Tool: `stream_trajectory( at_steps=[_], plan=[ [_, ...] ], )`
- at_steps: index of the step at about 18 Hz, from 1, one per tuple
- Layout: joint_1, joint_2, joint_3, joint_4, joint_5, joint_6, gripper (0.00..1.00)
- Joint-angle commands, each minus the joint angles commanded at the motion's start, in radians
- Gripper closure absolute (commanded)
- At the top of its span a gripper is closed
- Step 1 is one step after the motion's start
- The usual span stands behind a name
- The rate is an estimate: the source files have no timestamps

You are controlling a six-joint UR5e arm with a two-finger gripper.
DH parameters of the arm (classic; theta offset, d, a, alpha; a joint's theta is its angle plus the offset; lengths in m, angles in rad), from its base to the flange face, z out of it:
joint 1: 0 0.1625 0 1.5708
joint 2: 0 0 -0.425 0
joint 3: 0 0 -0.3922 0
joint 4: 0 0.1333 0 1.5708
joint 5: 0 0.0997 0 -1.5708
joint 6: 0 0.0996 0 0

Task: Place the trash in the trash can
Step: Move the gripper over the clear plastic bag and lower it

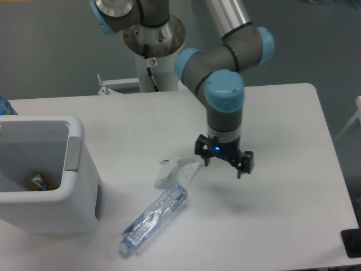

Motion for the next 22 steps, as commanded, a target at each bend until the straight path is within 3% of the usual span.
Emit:
stream_trajectory(
  at_steps=[1,5,11,17,20,22],
  plan=[
    [-0.017,0.006,-0.041,0.0,0.0,0.003,0.0],
    [-0.054,0.002,-0.083,0.0,-0.002,-0.002,0.0],
    [-0.074,-0.003,-0.085,0.0,-0.008,-0.003,0.0],
    [-0.107,-0.047,-0.068,0.0,-0.006,-0.024,0.03],
    [-0.147,-0.055,-0.071,-0.002,-0.006,-0.057,0.29],
    [-0.157,-0.057,-0.072,-0.006,-0.002,-0.067,0.89]
  ],
)
